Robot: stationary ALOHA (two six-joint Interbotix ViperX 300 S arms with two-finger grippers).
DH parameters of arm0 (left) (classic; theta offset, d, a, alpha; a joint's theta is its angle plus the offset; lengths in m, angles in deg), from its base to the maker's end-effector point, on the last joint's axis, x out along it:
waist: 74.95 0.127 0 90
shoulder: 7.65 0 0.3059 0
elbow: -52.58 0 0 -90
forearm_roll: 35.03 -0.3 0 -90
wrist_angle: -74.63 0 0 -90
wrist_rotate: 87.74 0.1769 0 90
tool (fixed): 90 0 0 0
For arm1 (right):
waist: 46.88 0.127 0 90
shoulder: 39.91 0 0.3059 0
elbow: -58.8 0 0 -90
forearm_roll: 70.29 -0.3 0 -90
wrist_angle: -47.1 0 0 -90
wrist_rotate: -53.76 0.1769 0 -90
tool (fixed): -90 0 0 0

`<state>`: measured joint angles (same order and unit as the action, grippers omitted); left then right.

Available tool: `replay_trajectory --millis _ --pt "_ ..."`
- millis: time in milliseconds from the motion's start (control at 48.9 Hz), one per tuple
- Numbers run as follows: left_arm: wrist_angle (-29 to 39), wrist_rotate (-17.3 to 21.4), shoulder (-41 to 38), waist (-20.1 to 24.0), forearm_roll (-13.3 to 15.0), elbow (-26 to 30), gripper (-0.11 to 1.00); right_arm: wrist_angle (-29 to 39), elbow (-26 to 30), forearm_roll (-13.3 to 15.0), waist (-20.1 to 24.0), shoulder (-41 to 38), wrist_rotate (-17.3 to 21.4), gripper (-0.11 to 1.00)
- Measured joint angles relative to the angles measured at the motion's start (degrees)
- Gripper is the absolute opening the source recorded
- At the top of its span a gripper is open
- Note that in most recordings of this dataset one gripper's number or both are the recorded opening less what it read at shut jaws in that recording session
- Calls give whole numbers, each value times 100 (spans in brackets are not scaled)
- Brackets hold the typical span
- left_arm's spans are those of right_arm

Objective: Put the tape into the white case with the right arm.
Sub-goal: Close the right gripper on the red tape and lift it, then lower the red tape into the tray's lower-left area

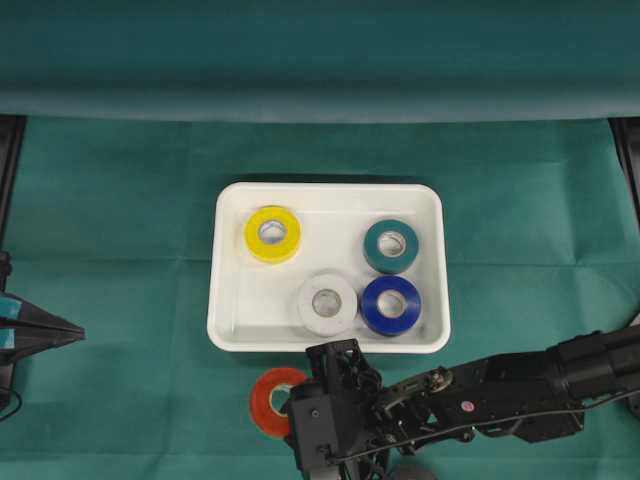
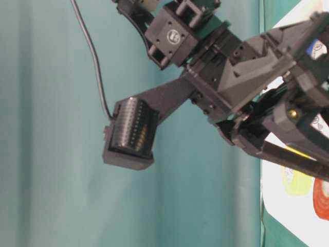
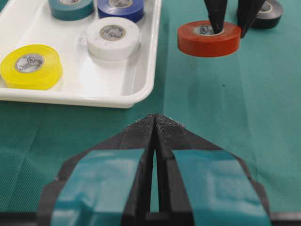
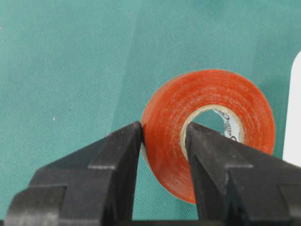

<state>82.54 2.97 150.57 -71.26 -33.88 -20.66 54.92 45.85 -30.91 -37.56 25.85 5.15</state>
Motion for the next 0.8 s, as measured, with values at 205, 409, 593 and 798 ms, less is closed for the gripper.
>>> replay_trajectory --millis 205,409,593,798 --pt "0 0 0 0 9 0 0 35 44 79 -97 9 -18 2" --pt "0 0 0 0 0 0 0 44 158 202 -527 9 -26 2" --pt "0 0 0 0 9 0 0 26 185 334 -940 0 -26 2" --pt "0 0 0 0 9 0 0 9 176 483 -1354 -9 -26 2"
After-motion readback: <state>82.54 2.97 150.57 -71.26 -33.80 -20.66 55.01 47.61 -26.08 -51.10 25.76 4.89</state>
